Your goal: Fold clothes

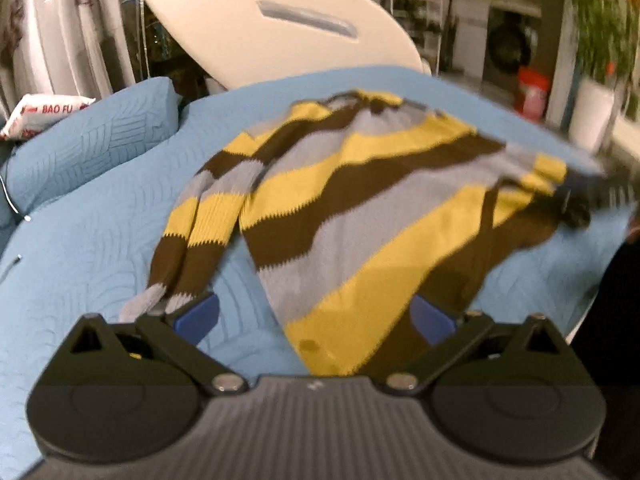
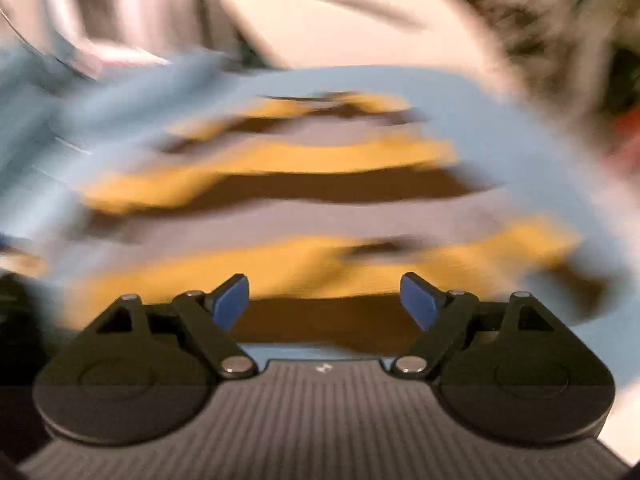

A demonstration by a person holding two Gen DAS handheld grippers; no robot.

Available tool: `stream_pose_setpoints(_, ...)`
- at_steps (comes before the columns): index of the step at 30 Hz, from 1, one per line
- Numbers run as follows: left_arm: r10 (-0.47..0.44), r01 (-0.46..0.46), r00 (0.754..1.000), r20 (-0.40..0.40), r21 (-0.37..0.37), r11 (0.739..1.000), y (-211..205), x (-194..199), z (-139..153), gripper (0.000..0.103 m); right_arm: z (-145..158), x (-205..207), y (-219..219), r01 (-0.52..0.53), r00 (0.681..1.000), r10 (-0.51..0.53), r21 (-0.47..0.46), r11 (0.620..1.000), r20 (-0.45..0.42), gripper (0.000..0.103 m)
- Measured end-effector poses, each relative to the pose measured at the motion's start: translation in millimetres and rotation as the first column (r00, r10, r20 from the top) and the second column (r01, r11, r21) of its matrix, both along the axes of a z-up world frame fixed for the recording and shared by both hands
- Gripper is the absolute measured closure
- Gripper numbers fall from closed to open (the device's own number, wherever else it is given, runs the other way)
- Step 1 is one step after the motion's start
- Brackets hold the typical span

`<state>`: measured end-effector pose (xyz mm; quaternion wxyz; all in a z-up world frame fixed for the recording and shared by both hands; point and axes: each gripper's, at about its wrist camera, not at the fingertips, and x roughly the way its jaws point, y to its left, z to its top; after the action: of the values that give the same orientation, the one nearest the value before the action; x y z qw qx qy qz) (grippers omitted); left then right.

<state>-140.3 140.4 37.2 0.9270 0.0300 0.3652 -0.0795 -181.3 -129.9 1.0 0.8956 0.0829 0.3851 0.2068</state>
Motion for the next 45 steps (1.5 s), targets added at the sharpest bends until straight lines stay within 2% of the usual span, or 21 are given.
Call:
stream_pose_setpoints(4, 0.022, -0.023, 1.000, -0.012, -0.089, 0.996, 15.7, 0.2, -1.0, 0.000, -32.7, 14.6, 24.2, 0.021, 0.994, -0.015, 0.056, 0.998, -0.104, 0.019)
stream_pose_setpoints(7, 0.034, -0.035, 0.999, -0.012, -0.105, 0.994, 19.1, 2.2, -1.9, 0.000, -53.7, 28.5, 22.5, 0.061, 0.979, -0.031, 0.144, 0.988, -0.199, 0.037)
stream_pose_setpoints(9, 0.030, -0.032, 0.999, -0.018, -0.095, 0.995, 17.1, 3.7, -3.7, 0.000, -62.6, 42.6, 20.8, 0.051, 0.982, -0.023, 0.146, 0.988, -0.186, 0.046)
stream_pose_setpoints(10, 0.025, -0.027, 0.999, -0.024, -0.087, 0.996, 15.3, 4.7, -4.7, 0.000, -62.3, 43.3, 23.3, 0.037, 0.986, -0.015, 0.133, 0.990, -0.165, 0.055)
stream_pose_setpoints(11, 0.020, -0.022, 0.999, -0.026, -0.083, 0.996, 13.7, 4.7, -5.1, 0.000, -58.2, 39.5, 26.8, 0.023, 0.990, -0.006, 0.121, 0.992, -0.144, 0.059)
stream_pose_setpoints(13, 0.007, -0.009, 0.999, -0.034, -0.078, 0.997, 11.3, 5.7, -7.0, 0.000, -57.8, 41.4, 29.2, -0.002, 0.991, 0.020, 0.132, 0.991, -0.133, 0.059)
stream_pose_setpoints(17, 0.013, -0.019, 0.998, -0.057, -0.094, 0.995, 12.9, 10.0, -10.9, 0.000, -82.8, 60.1, 46.1, -0.070, 0.972, 0.108, 0.180, 0.981, -0.209, 0.059)
stream_pose_setpoints(19, 0.025, -0.033, 0.997, -0.074, -0.100, 0.994, 14.9, 12.3, -12.5, 0.000, -87.2, 59.7, 56.0, -0.101, 0.971, 0.136, 0.181, 0.978, -0.196, 0.060)
stream_pose_setpoints(21, 0.035, -0.045, 0.995, -0.093, -0.104, 0.994, 16.5, 14.9, -14.0, 0.000, -84.5, 57.7, 64.1, -0.131, 0.970, 0.160, 0.161, 0.978, -0.181, 0.096)
stream_pose_setpoints(23, 0.050, -0.060, 0.995, -0.087, -0.117, 0.991, 18.1, 18.3, -9.5, 0.000, -80.6, 52.5, 78.3, -0.179, 0.966, 0.197, 0.114, 0.977, -0.169, 0.095)
stream_pose_setpoints(26, 0.088, -0.090, 0.996, -0.020, -0.148, 0.985, 16.7, 34.5, 1.9, 0.000, -72.5, 30.1, 95.5, -0.291, 0.939, 0.305, 0.108, 0.951, -0.159, 0.095)
stream_pose_setpoints(30, 0.153, -0.143, 0.985, 0.081, -0.115, 0.983, 0.3, 81.1, 4.9, 0.000, -69.1, 3.4, 115.4, -0.413, 0.895, 0.418, 0.068, 0.908, -0.155, 0.094)
stream_pose_setpoints(31, 0.201, -0.187, 0.970, 0.136, -0.109, 0.976, -11.9, 111.0, -0.6, 0.000, -71.1, 2.7, 115.6, -0.408, 0.895, 0.414, 0.066, 0.910, -0.170, 0.093)
stream_pose_setpoints(35, 0.284, -0.262, 0.938, 0.199, -0.131, 0.956, -33.4, 170.7, -28.7, 0.000, -69.4, 11.0, 94.5, -0.306, 0.924, 0.320, 0.094, 0.947, -0.210, 0.092)
stream_pose_setpoints(36, 0.321, -0.311, 0.930, 0.180, -0.081, 0.947, -41.1, 194.8, -51.7, 0.000, -66.8, 12.1, 88.4, -0.286, 0.930, 0.301, 0.099, 0.953, -0.209, 0.092)
stream_pose_setpoints(37, 0.327, -0.329, 0.936, 0.128, -0.010, 0.944, -46.0, 210.4, -71.7, 0.000, -62.1, 12.5, 78.9, -0.257, 0.941, 0.273, 0.103, 0.961, -0.201, 0.091)
stream_pose_setpoints(38, 0.310, -0.312, 0.950, 0.047, 0.078, 0.947, -50.4, 224.5, -94.7, 0.000, -57.6, 12.7, 68.9, -0.229, 0.950, 0.246, 0.108, 0.968, -0.192, 0.091)
stream_pose_setpoints(39, 0.278, -0.282, 0.959, 0.054, 0.098, 0.954, -52.5, 226.6, -111.8, 0.000, -54.3, 12.9, 60.8, -0.207, 0.957, 0.225, 0.112, 0.972, -0.184, 0.091)
stream_pose_setpoints(41, 0.283, -0.289, 0.954, 0.095, 0.062, 0.955, -49.9, 218.3, -110.4, 0.000, -43.9, 11.5, 33.5, -0.140, 0.977, 0.156, 0.111, 0.984, -0.147, 0.091)
stream_pose_setpoints(42, 0.304, -0.308, 0.949, 0.081, 0.032, 0.951, -46.9, 216.7, -108.8, 0.000, -40.5, 10.8, 23.5, -0.116, 0.982, 0.130, 0.111, 0.987, -0.134, 0.091)
stream_pose_setpoints(45, 0.311, -0.314, 0.948, 0.074, 0.026, 0.949, -45.1, 217.5, -111.7, 0.000, -32.9, 11.5, -15.2, -0.007, 0.995, 0.022, 0.148, 0.989, -0.095, 0.089)
